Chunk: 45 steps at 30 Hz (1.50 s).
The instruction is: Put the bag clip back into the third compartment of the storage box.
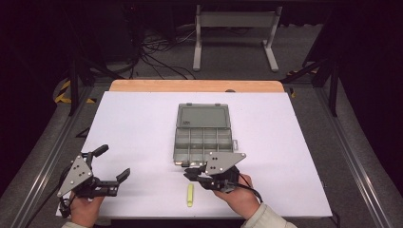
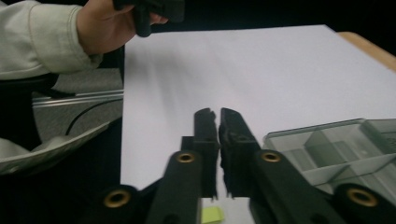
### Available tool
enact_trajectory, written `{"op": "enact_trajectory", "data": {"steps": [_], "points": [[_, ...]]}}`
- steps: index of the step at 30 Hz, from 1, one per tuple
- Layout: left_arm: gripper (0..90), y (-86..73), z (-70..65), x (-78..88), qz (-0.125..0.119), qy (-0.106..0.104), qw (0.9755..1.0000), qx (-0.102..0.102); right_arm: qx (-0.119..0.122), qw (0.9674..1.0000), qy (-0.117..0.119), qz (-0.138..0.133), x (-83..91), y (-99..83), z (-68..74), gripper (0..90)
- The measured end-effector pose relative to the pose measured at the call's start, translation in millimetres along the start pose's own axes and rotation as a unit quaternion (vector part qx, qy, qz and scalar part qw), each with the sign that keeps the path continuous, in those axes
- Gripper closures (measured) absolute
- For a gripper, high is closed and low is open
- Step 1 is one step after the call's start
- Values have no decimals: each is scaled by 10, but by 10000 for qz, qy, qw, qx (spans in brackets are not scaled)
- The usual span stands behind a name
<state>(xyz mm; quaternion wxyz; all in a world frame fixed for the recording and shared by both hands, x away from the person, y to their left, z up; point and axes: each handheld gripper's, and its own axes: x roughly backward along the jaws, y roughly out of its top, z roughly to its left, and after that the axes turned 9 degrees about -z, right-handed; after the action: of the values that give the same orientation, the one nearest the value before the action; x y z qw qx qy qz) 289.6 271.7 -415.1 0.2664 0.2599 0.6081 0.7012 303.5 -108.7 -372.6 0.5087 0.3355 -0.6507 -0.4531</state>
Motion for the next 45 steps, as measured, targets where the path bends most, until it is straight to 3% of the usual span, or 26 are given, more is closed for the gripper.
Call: {"op": "enact_trajectory", "data": {"steps": [7,9,15,20,22,30,33,45], "points": [[1,-3,1,-2,4,-5,10000,-6,-25,9975,241,666,-149,-19,38,900],[1,-3,-2,-4,-4,-5,10000,4,-10,9968,277,747,-173,-26,46,900],[1,-3,-6,-4,-9,-15,10000,16,38,9915,428,1228,-327,-99,96,900],[1,-10,-4,-14,-20,-32,10000,17,6,9883,530,1432,-402,-147,111,900],[1,-10,-4,-17,20,-56,10000,1,27,9853,592,1601,-460,-182,129,900],[1,-13,-2,-17,3,-43,10000,15,35,9772,780,1976,-597,-287,184,900],[1,-11,-2,-16,19,-63,10000,9,38,9760,812,2022,-618,-307,198,900],[1,-10,-6,-20,14,-75,10000,7,2,9657,1013,2393,-721,-412,256,900]]}}
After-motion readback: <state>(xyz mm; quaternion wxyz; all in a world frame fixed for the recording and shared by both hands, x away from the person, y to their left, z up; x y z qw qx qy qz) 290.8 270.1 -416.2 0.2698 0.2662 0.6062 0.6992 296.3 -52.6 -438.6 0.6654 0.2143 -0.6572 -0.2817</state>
